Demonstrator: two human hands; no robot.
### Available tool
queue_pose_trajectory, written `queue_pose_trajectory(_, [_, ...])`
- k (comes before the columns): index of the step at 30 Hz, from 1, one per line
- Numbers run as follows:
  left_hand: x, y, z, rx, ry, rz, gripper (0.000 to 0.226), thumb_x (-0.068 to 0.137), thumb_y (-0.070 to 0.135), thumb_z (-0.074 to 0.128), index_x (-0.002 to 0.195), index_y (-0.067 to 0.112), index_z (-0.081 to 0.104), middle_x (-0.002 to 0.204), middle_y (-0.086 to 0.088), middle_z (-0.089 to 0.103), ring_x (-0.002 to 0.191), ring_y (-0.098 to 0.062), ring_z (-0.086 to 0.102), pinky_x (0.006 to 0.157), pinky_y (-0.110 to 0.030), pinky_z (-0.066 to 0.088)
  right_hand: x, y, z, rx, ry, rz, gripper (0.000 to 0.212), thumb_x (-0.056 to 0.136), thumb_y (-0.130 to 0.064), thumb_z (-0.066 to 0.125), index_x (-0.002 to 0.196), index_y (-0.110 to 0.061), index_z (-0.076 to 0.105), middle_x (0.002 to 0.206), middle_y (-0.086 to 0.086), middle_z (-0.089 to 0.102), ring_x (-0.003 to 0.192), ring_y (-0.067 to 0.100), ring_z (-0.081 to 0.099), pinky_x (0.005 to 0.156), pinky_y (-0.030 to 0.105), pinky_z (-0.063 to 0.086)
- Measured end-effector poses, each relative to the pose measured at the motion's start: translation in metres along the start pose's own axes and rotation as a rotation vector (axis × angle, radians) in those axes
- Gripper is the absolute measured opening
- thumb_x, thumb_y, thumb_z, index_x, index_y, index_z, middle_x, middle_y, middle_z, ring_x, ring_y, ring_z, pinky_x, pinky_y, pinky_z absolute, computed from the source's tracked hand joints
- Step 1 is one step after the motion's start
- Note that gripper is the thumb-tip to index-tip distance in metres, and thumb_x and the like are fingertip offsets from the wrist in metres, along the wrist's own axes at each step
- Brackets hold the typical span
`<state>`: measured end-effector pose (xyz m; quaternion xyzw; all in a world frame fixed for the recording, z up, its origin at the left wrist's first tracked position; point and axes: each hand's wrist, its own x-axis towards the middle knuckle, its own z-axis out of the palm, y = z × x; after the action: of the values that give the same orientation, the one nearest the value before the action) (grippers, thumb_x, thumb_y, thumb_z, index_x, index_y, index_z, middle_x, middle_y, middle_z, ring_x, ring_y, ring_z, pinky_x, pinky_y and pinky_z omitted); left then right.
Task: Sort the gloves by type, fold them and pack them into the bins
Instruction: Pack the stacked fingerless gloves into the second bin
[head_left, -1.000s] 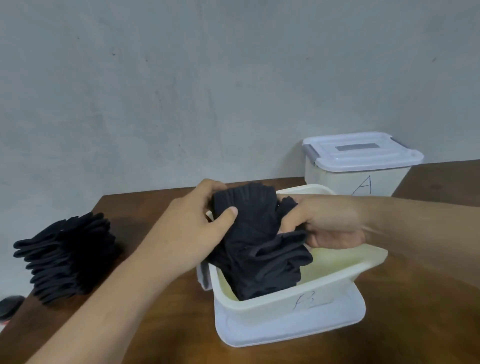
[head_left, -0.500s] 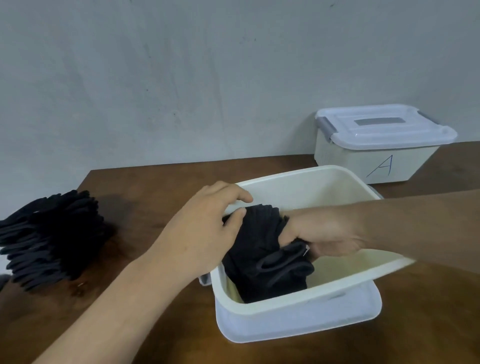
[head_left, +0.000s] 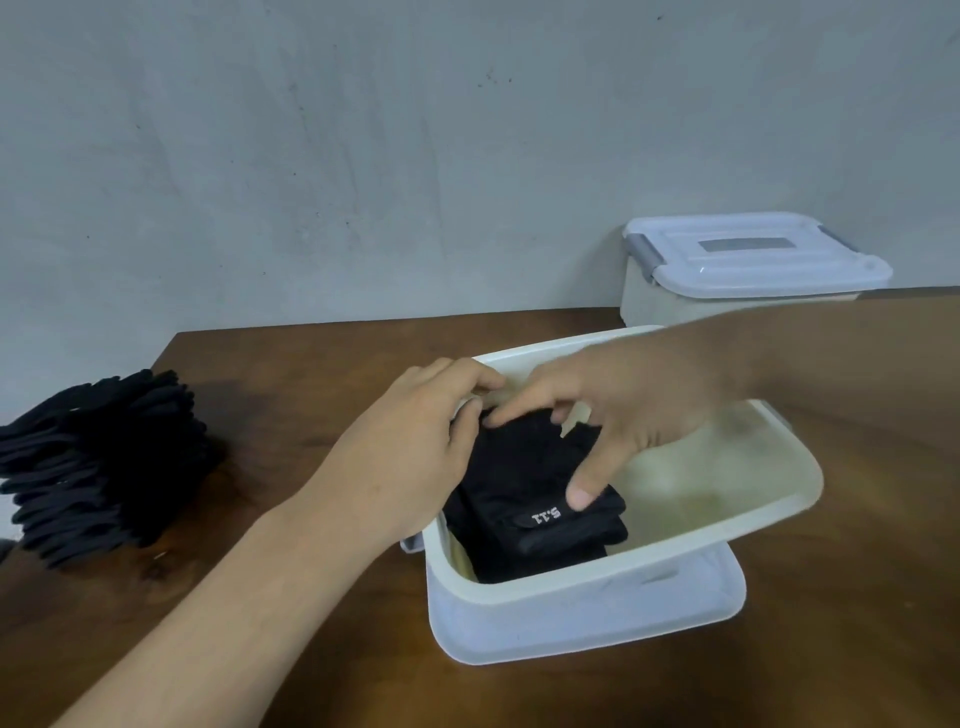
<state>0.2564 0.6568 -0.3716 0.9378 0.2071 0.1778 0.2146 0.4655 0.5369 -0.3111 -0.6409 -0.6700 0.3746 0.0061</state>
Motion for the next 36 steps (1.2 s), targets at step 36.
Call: queue_pose_trajectory(36, [-0.065,-0.065,-0.128,-0.015,0.266,-0.140,0.024,0.110,0.043,0.048,0.131,0.042,0.060,0.116,0.022,0.066,0.111,0.002,0.061,0.092,-0.030,0.051,0.014,-0.135,-0.007,-0.082,0.375,-0.078,0.038,0.102,-0.047,0.068,0.140,-0.046,0.062,0.128,-0.034,0.065,0.108,-0.006,0.067,0.098,0.018,0.048])
